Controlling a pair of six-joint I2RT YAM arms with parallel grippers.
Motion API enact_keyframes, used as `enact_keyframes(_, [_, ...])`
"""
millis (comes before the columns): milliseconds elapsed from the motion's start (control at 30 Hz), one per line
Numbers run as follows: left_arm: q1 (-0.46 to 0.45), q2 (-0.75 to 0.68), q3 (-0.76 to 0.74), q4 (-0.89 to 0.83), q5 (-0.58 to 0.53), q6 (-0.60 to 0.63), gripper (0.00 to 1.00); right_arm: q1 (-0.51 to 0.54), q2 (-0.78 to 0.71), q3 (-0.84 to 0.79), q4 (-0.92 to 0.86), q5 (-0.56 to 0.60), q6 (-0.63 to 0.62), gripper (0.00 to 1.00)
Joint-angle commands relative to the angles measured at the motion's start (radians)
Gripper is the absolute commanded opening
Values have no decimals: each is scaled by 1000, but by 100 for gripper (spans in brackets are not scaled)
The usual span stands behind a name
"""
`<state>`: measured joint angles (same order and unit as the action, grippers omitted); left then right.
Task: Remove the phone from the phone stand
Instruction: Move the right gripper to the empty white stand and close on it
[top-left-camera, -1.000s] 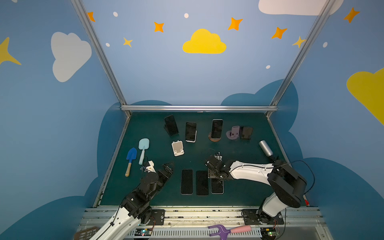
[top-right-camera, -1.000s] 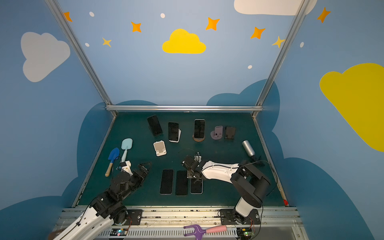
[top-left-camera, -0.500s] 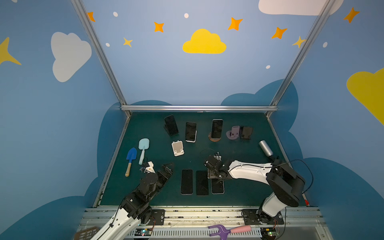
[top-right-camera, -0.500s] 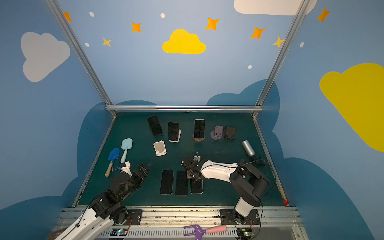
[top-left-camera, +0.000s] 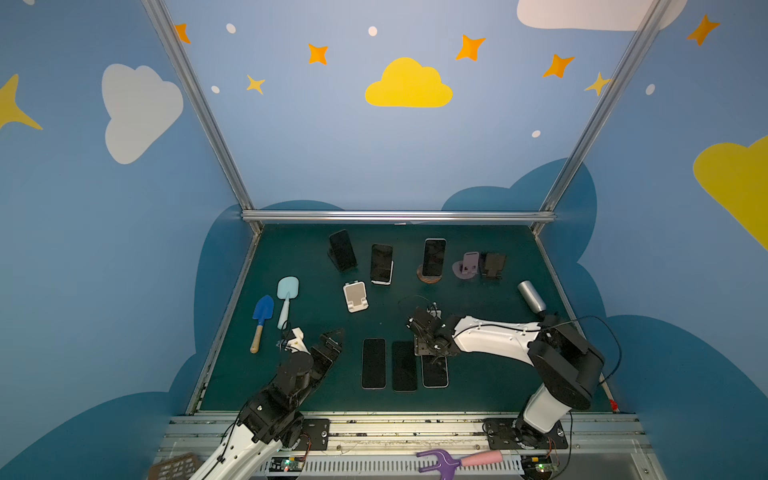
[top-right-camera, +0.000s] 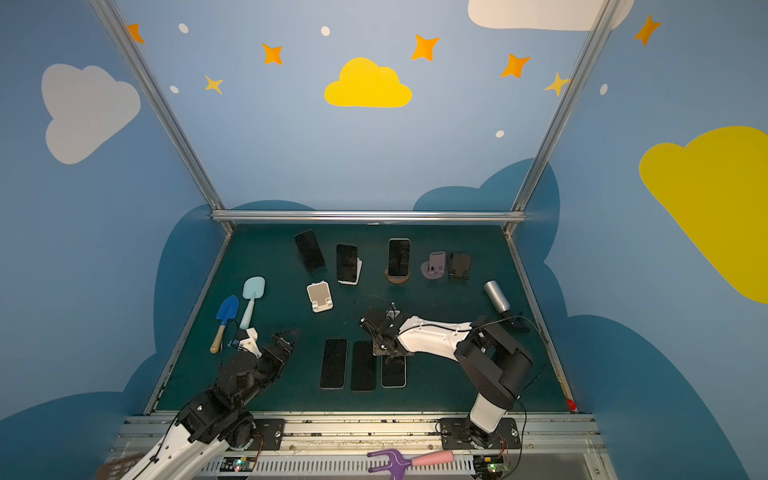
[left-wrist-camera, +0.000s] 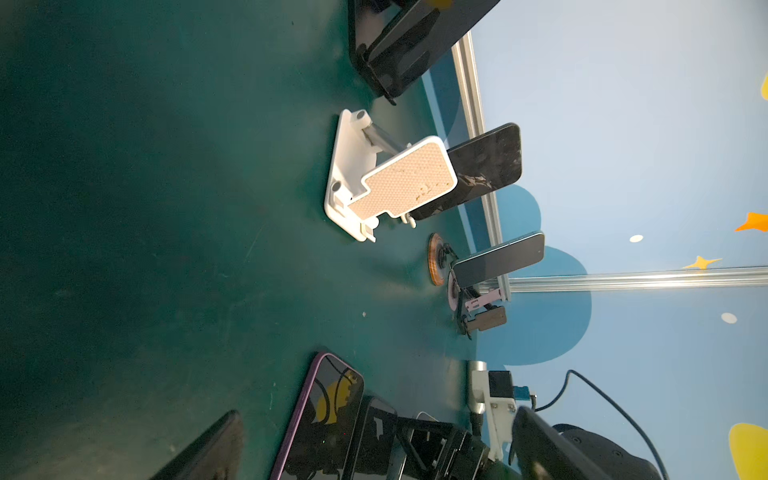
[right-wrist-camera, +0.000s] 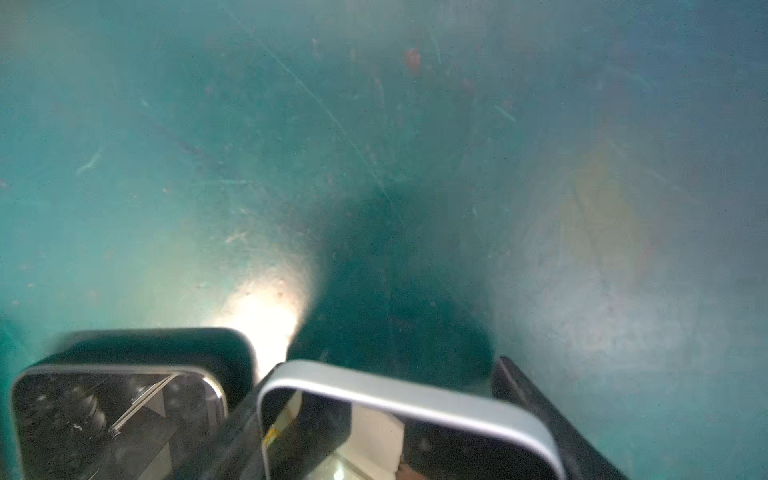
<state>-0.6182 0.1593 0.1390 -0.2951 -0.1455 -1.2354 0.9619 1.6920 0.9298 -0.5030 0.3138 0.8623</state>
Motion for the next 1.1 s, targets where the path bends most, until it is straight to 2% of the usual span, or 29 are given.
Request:
enact_keyframes(0, [-3,-16,-3,-30,-23,-2,100,0,68,-39,-64,-17,3,77])
enact_keyframes(433, [-3,102,16,50,15,19,100,8,44,-42,-80,-5,10,81])
enact_keyframes(700, [-3,107,25,52,9,27,100,9,20,-40,-95,-1,11,81])
enact_keyframes(1067, [-2,164,89,58,11,73,100,8,-137,-54,-147,16,1,87])
